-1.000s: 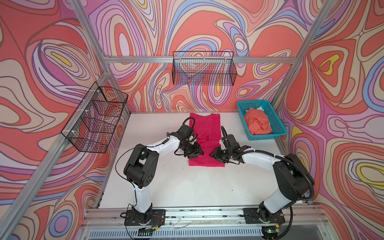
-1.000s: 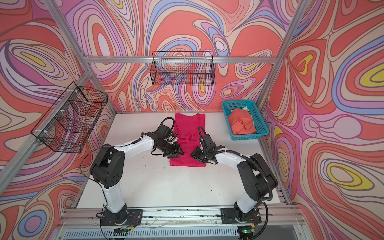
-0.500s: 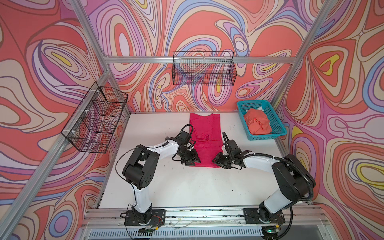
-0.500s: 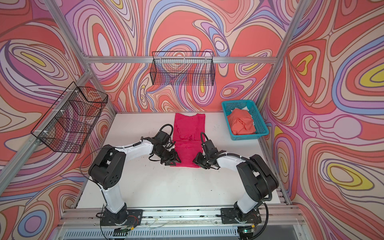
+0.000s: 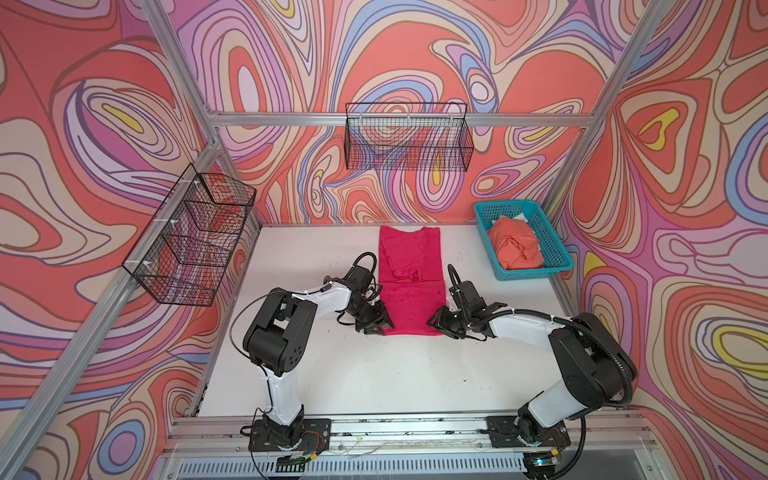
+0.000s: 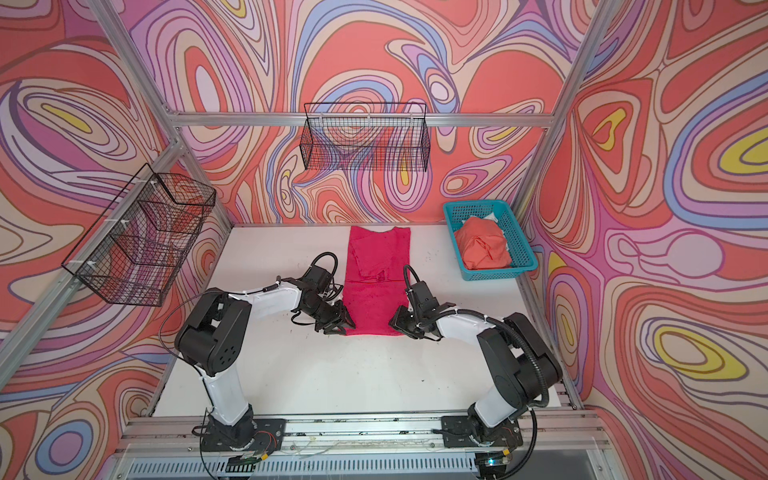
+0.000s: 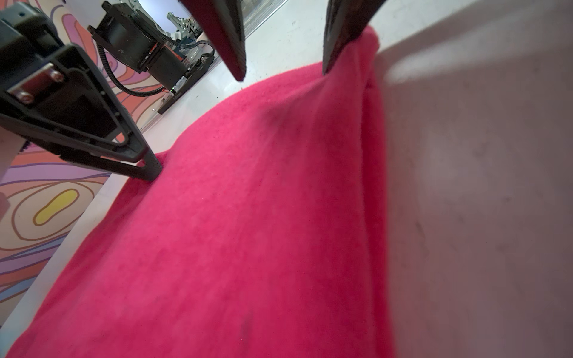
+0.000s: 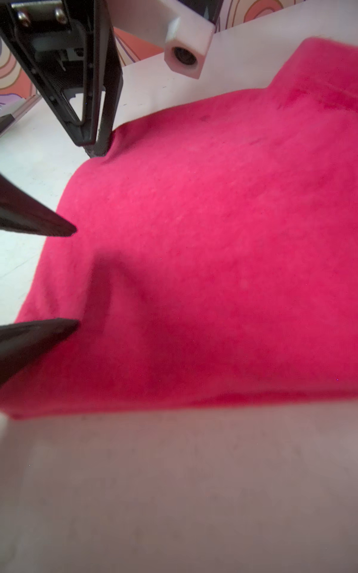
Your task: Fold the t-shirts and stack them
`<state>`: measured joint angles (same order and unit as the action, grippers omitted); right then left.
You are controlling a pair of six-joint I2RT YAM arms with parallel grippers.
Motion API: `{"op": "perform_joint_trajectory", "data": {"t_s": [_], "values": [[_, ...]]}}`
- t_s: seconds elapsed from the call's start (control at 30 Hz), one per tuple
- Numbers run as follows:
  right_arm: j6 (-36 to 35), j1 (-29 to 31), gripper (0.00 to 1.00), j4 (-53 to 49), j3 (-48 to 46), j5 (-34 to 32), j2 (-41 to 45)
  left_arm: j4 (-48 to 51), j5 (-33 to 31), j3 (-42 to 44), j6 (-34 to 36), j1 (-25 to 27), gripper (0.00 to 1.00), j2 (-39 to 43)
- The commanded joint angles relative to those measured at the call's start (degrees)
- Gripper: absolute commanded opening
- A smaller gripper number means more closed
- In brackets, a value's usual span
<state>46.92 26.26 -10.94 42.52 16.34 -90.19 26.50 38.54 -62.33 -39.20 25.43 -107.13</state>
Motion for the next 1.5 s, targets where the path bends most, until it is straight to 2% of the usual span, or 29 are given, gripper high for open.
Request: {"op": "perform_joint_trajectory", "data": {"t_s": [0.0, 0.2, 0.47, 0.67, 0.77, 0.87, 1.0, 1.1, 1.27, 1.47], "values": [[-2.18, -2.11, 0.47, -6.01, -2.13, -3.70, 1.22, 2.28, -5.94, 3.31, 1.14, -0.68, 0.43, -3.39], [-4.30, -2.81, 0.48, -6.84, -2.01, -2.63, -0.11, 2.89, -5.24, 3.00, 2.03, -0.70, 0.43, -4.31], [-7.92, -3.85, 0.48, -12.50, 0.61, -6.61, 1.10, 3.48, -4.19, 2.82, 2.89, -0.46, 0.42, -4.34], [-8.78, -4.11, 0.48, -13.44, 1.50, -7.15, 1.34, 4.36, -3.79, 2.78, 3.43, -0.13, 0.43, -3.50], [-9.00, -4.13, 0.48, -14.16, 2.61, -7.52, 2.83, 3.29, -2.20, 2.41, 2.43, 0.08, 0.48, -1.86], [-9.36, -4.07, 0.48, -15.30, 3.61, -7.41, 3.78, 3.04, -0.45, 0.50, 1.45, 0.54, 0.58, 0.18], [-8.40, -4.02, 0.48, -14.13, 1.76, -5.46, 4.50, 3.47, 0.82, -2.25, 0.81, 0.85, 0.63, 4.00], [-7.22, -4.05, 0.48, -11.17, -0.67, -4.01, 5.16, 4.92, -0.78, -2.85, 1.36, 0.81, 0.64, 6.76], [-7.15, -3.90, 0.48, -9.61, -1.86, -3.08, 4.57, 5.41, -5.70, 1.48, 2.33, 0.59, 0.63, 9.36], [-6.39, -3.93, 0.48, -7.63, -4.23, -1.89, 4.67, 0.82, -14.65, 8.52, 1.89, 0.80, 0.55, 13.17]]}}
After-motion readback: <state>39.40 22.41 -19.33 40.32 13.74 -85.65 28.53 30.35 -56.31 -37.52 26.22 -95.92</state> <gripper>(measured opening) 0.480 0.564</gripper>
